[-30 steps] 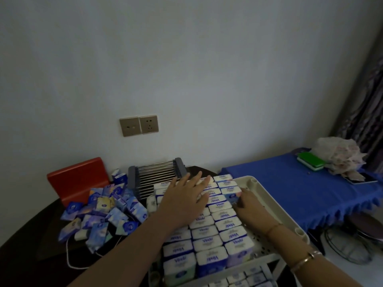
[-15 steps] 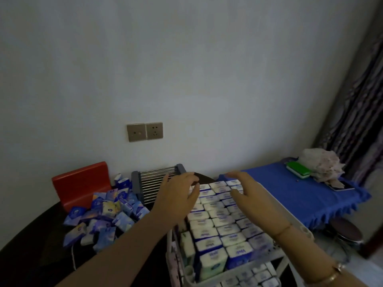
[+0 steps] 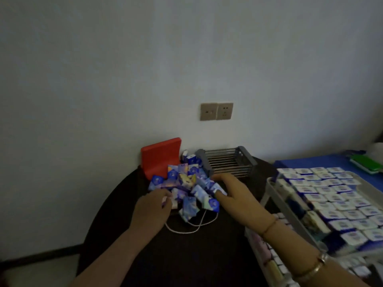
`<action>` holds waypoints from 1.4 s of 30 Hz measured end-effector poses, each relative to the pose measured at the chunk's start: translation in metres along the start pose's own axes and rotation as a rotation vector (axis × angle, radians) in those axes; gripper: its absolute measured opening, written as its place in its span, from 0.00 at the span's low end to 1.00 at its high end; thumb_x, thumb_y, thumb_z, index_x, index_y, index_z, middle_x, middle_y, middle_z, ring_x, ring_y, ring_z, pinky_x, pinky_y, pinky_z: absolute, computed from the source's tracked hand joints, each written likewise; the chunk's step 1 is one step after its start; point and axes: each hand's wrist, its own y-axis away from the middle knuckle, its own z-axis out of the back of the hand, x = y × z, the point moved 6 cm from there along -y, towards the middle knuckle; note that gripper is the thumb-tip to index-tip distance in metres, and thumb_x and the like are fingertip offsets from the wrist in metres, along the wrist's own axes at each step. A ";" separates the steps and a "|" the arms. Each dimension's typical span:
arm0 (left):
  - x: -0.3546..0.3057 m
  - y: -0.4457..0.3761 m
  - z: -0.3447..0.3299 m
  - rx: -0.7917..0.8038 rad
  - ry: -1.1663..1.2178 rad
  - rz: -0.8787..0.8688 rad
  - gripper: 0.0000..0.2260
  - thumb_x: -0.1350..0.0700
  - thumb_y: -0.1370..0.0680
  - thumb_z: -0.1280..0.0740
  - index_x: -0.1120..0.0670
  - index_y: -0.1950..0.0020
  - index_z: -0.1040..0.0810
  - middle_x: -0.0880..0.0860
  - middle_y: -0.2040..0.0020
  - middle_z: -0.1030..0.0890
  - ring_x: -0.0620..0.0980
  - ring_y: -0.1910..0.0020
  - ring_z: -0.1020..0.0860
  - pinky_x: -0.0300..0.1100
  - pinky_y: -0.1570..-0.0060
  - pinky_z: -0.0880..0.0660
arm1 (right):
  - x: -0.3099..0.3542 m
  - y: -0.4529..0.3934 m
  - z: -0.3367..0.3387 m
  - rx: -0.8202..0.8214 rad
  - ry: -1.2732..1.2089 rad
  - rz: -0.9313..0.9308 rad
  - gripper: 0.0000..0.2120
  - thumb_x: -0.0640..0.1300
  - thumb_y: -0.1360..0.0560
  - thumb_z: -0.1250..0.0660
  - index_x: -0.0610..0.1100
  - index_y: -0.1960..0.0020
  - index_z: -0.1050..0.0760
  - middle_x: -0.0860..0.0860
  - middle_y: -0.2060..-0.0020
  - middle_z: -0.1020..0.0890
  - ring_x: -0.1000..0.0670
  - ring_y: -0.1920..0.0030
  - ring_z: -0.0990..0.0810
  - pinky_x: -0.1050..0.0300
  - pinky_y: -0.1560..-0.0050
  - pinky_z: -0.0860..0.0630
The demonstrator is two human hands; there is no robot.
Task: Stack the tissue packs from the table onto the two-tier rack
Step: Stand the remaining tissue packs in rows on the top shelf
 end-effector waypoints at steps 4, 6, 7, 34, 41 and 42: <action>0.059 0.003 -0.004 0.066 -0.059 0.085 0.08 0.53 0.23 0.38 0.47 0.46 0.22 0.48 0.48 0.20 0.49 0.50 0.21 0.47 0.48 0.26 | -0.016 -0.015 -0.048 0.068 0.022 -0.084 0.16 0.38 0.24 0.36 0.45 0.37 0.29 0.51 0.43 0.27 0.53 0.46 0.26 0.69 0.50 0.35; 0.080 -0.001 -0.009 0.078 -0.062 0.131 0.10 0.53 0.22 0.37 0.48 0.42 0.23 0.48 0.46 0.21 0.47 0.49 0.22 0.45 0.47 0.26 | -0.033 -0.024 -0.067 0.102 0.030 -0.149 0.16 0.39 0.24 0.36 0.45 0.37 0.29 0.50 0.42 0.27 0.51 0.46 0.25 0.65 0.50 0.33; 0.089 -0.003 -0.014 0.086 -0.056 0.149 0.12 0.54 0.22 0.37 0.49 0.40 0.24 0.48 0.44 0.21 0.47 0.48 0.22 0.45 0.47 0.26 | -0.042 -0.030 -0.076 0.117 0.035 -0.173 0.16 0.39 0.24 0.36 0.45 0.37 0.29 0.49 0.42 0.26 0.51 0.46 0.25 0.65 0.51 0.33; 0.151 -0.105 -0.156 0.260 -0.148 0.228 0.28 0.55 0.30 0.30 0.49 0.31 0.34 0.53 0.35 0.31 0.58 0.40 0.32 0.48 0.42 0.33 | -0.186 -0.095 -0.215 0.061 -0.173 -0.484 0.34 0.44 0.35 0.23 0.44 0.36 0.37 0.49 0.44 0.30 0.49 0.43 0.27 0.55 0.43 0.27; 0.122 -0.080 -0.156 0.307 0.730 0.469 0.33 0.56 0.33 0.28 0.41 0.31 0.36 0.55 0.39 0.30 0.52 0.42 0.25 0.38 0.51 0.26 | -0.173 -0.083 -0.204 -0.033 -0.711 -0.592 0.29 0.30 0.33 0.27 0.43 0.41 0.39 0.49 0.51 0.26 0.57 0.52 0.24 0.67 0.54 0.23; 0.112 -0.077 -0.156 0.339 0.805 0.462 0.31 0.55 0.34 0.30 0.39 0.33 0.34 0.55 0.38 0.29 0.52 0.42 0.24 0.40 0.50 0.25 | -0.169 -0.083 -0.205 -0.027 -0.800 -0.602 0.26 0.30 0.32 0.27 0.43 0.43 0.37 0.47 0.50 0.25 0.55 0.52 0.23 0.64 0.54 0.22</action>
